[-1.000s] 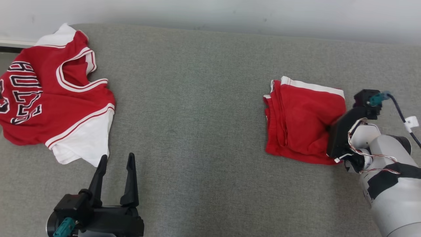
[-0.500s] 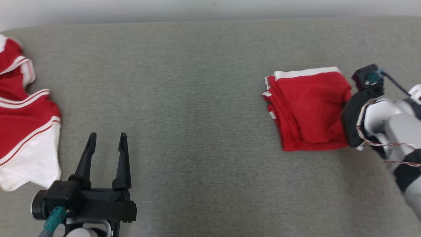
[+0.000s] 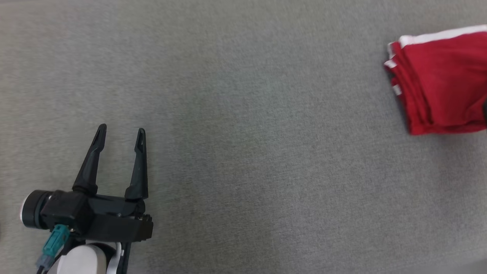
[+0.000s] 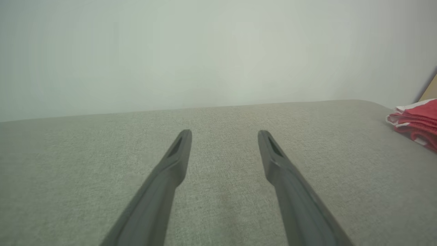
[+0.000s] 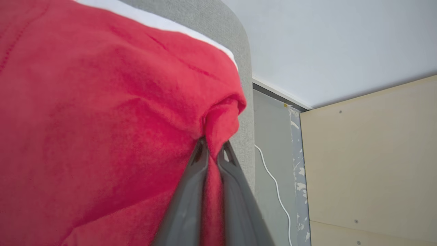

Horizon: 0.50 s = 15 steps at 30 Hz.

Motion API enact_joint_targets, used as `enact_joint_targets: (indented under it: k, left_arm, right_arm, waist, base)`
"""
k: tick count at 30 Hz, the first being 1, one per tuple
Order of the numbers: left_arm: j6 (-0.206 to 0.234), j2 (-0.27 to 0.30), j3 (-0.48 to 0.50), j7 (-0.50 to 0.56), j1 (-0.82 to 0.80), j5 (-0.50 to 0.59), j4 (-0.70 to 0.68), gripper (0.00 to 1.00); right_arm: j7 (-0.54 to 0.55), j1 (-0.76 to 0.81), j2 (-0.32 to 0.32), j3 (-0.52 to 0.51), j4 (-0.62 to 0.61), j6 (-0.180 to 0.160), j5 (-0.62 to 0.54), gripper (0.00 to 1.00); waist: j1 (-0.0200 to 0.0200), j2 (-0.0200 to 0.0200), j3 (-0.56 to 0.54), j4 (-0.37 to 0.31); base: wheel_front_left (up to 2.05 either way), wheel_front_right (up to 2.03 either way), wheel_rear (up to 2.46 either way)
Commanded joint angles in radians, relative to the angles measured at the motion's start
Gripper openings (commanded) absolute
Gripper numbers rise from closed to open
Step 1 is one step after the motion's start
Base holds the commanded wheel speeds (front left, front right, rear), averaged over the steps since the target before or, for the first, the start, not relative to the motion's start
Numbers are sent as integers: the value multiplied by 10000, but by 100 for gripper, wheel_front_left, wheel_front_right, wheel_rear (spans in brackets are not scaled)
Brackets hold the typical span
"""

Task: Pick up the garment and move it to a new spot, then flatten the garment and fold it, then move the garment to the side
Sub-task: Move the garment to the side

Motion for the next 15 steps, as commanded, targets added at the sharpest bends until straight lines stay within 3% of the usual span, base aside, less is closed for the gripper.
enact_joint_targets:
  k: [1, 12, 13, 14, 15]
  left_arm:
    - [-46, 113, -9, -6, -199, 96, -86, 100]
    - [-110, 274, -67, -6, -416, 145, -219, 100]
    - [-114, 269, -75, -6, -438, 141, -223, 100]
    - [-115, 273, -71, -6, -463, 138, -223, 100]
    - [-114, 267, -58, -6, -496, 126, -224, 100]
  right_arm:
    - [-406, -181, -61, -192, 75, -31, -461, 0]
    - [-1305, -418, 20, -1202, 235, -31, -2175, 0]
    - [-1354, -402, 59, -1303, 233, -31, -2289, 7]
    - [-1356, -369, 87, -1394, 257, -31, -2448, 75]
    - [-1464, -345, 122, -1531, 217, -31, -2575, 100]
  waist:
    - [-1, -2, 603, -413]
    - [-1, -2, 1018, -367]
    - [-1, -2, 1033, -348]
    - [-1, -2, 1035, -329]
    - [-1, -2, 1033, -300]
  base:
    - [0, 0, 0]
    - [0, 0, 0]
    - [0, 0, 0]
    - [0, 0, 0]
    - [0, 0, 0]
